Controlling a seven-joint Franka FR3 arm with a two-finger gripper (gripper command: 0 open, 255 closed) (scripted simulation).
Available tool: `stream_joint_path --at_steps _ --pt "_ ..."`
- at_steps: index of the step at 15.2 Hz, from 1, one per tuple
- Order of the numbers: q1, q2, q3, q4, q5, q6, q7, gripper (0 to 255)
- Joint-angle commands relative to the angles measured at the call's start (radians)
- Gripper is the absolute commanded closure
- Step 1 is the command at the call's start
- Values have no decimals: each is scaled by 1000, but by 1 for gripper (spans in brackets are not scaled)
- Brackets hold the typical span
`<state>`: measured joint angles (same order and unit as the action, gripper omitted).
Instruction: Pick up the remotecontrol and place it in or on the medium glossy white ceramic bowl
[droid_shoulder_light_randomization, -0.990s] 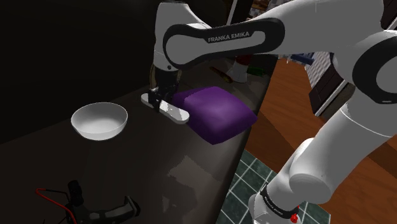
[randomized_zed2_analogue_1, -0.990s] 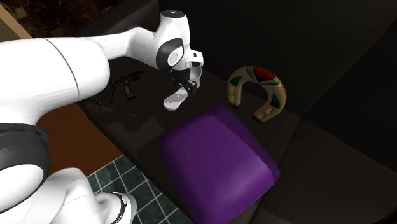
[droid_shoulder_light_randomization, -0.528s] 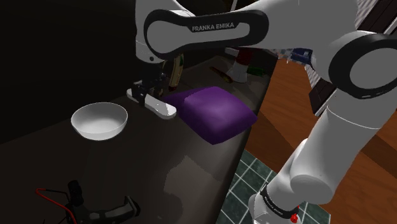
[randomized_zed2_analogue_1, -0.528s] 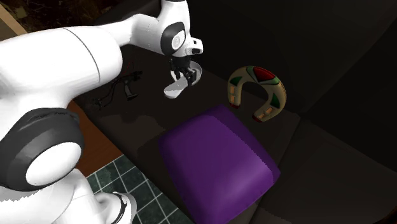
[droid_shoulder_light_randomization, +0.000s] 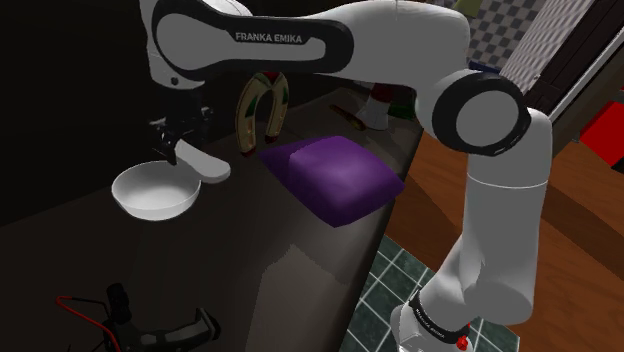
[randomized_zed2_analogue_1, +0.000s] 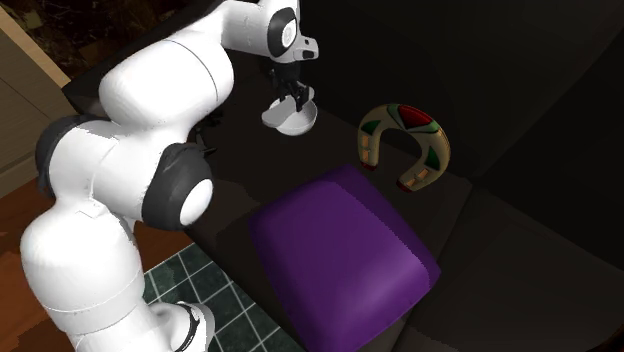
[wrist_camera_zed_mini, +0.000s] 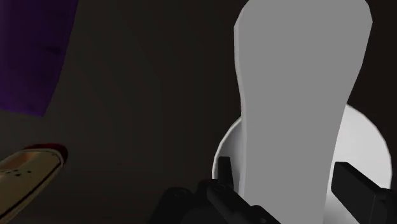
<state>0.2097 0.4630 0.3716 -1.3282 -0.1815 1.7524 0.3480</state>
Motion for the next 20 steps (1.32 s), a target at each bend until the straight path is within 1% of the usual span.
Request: stream_joint_path --at_steps 1,2,3,4,7,12,18,20 --pt "50 113 -5 174 -33 -63 21 255" --pt "80 175 -10 275 -48 -103 27 255" --pt "114 247 -17 399 -63 -154 29 255" --pt "168 363 -30 604 -83 -239 23 255" --pt "149 331 -28 504 -77 -174 31 255" --pt "126 306 -21 390 -77 -88 42 255" --pt "109 298 -20 288 -79 2 52 255" --pt "109 298 -20 288 -79 3 52 255"
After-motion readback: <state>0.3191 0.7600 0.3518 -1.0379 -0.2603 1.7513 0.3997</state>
